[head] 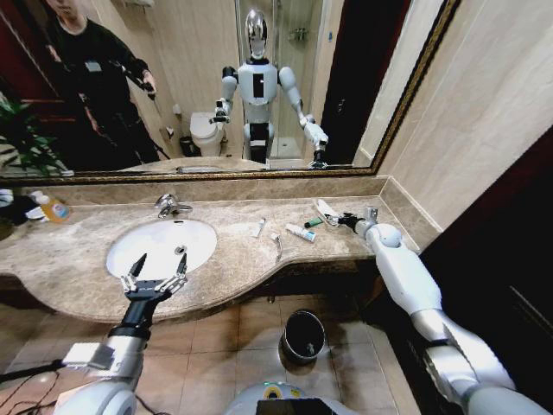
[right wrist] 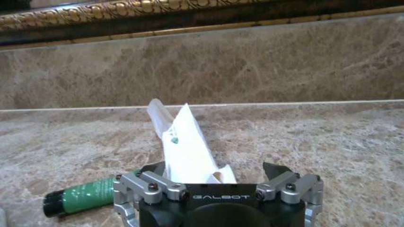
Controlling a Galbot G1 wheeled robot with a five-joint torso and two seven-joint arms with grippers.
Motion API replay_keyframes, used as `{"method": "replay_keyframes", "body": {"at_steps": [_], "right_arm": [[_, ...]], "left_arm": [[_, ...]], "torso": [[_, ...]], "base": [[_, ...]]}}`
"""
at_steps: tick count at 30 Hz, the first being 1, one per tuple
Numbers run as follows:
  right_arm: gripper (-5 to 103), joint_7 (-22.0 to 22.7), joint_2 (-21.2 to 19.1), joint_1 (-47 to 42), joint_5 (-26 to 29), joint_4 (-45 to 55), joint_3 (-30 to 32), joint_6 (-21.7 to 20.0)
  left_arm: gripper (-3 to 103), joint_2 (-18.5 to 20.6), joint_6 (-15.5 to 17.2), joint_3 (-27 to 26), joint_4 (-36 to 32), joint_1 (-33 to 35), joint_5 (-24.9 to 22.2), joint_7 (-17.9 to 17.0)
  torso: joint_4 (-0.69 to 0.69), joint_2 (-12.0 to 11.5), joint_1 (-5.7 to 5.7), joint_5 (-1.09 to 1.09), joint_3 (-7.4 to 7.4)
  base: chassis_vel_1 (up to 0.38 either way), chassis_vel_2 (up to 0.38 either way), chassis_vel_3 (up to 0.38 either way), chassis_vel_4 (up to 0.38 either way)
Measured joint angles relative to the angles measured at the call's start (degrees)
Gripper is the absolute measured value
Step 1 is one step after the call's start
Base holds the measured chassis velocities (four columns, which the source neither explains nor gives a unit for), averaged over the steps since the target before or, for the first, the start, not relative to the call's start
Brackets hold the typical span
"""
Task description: Pick up the trash from the sink and place it in the trash bin.
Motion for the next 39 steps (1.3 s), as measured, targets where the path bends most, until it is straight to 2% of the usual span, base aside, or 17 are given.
{"method": "replay_keyframes", "body": {"at_steps": [1, 3, 6, 10, 12, 14, 15, 19, 24, 27, 31, 39], "right_arm": [[103, 0.0, 0.0, 0.0, 0.0, 0.0, 0.0, 0.0], [94, 0.3, 0.1, -0.2, 0.0, -0.1, 0.2, 0.1], [89, 0.4, 0.2, -0.3, 0.0, -0.1, 0.2, 0.2], [68, 0.0, 0.1, -0.3, 0.5, 0.0, 0.1, 0.3], [68, -0.1, 0.2, -0.3, 0.5, 0.0, 0.1, 0.3], [57, -0.1, 0.3, -0.1, 0.6, 0.0, -0.1, 0.6], [57, -0.1, 0.3, -0.1, 0.6, 0.0, -0.1, 0.6], [35, -0.1, 0.5, -0.1, 0.6, 0.3, -0.7, 1.2], [24, 0.0, 0.6, 0.1, 0.7, 0.5, -1.1, 1.5], [8, 0.3, 0.8, 0.1, 0.9, 1.2, -1.2, 1.7], [1, 1.0, 0.8, -0.6, 1.7, 3.1, -1.1, 1.8], [0, 4.7, -1.2, -4.1, 4.9, 11.7, -0.3, 1.5]], "left_arm": [[100, 0.0, 0.0, 0.0, 0.0, 0.0, 0.0, 0.0], [100, 0.0, 0.0, 0.0, 0.0, 0.0, 0.0, 0.0], [100, 0.0, 0.0, 0.0, 0.0, 0.0, 0.0, 0.0], [100, 0.0, 0.0, 0.0, 0.0, 0.0, 0.0, 0.0], [100, 0.0, 0.0, 0.0, 0.0, 0.0, 0.0, 0.0], [100, 0.0, 0.0, 0.0, 0.0, 0.0, 0.0, 0.0], [100, 0.0, 0.0, 0.0, 0.0, 0.0, 0.0, 0.0], [100, 0.0, 0.0, 0.0, 0.0, 0.0, 0.0, 0.0], [100, 0.0, 0.0, 0.0, 0.0, 0.0, 0.0, 0.0], [100, 0.0, 0.0, 0.0, 0.0, 0.0, 0.0, 0.0], [100, 0.0, 0.0, 0.0, 0.0, 0.0, 0.0, 0.0], [100, 0.0, 0.0, 0.0, 0.0, 0.0, 0.0, 0.0]], "torso": [[0.0, 0.0, 0.0, 0.0, 0.0], [0.0, 0.0, 0.0, 0.0, 0.0], [0.0, 0.0, 0.0, 0.0, 0.0], [0.0, 0.0, 0.0, 0.0, 0.0], [0.0, 0.0, 0.0, 0.0, 0.0], [0.0, 0.0, 0.0, 0.0, 0.0], [0.0, 0.0, 0.0, 0.0, 0.0], [0.0, 0.0, 0.0, 0.0, 0.0], [0.0, 0.0, 0.0, -0.01, 0.0], [0.0, 0.0, 0.0, 0.0, 0.0], [0.0, 0.0, 0.0, 0.0, 0.0], [0.0, 0.0, 0.0, 0.0, 0.0]], "base": [[0.0, 0.0, 0.0, 0.0], [0.0, 0.0, 0.0, 0.0], [0.0, 0.0, 0.0, 0.0], [0.0, 0.0, 0.0, 0.0], [0.0, 0.0, 0.0, 0.0], [0.0, 0.0, 0.0, 0.0], [0.0, 0.0, 0.0, 0.0], [0.0, 0.0, 0.0, 0.0], [0.0, 0.0, 0.0, 0.0], [0.0, 0.0, 0.0, 0.0], [0.0, 0.0, 0.0, 0.0], [0.0, 0.0, 0.0, 0.0]]}}
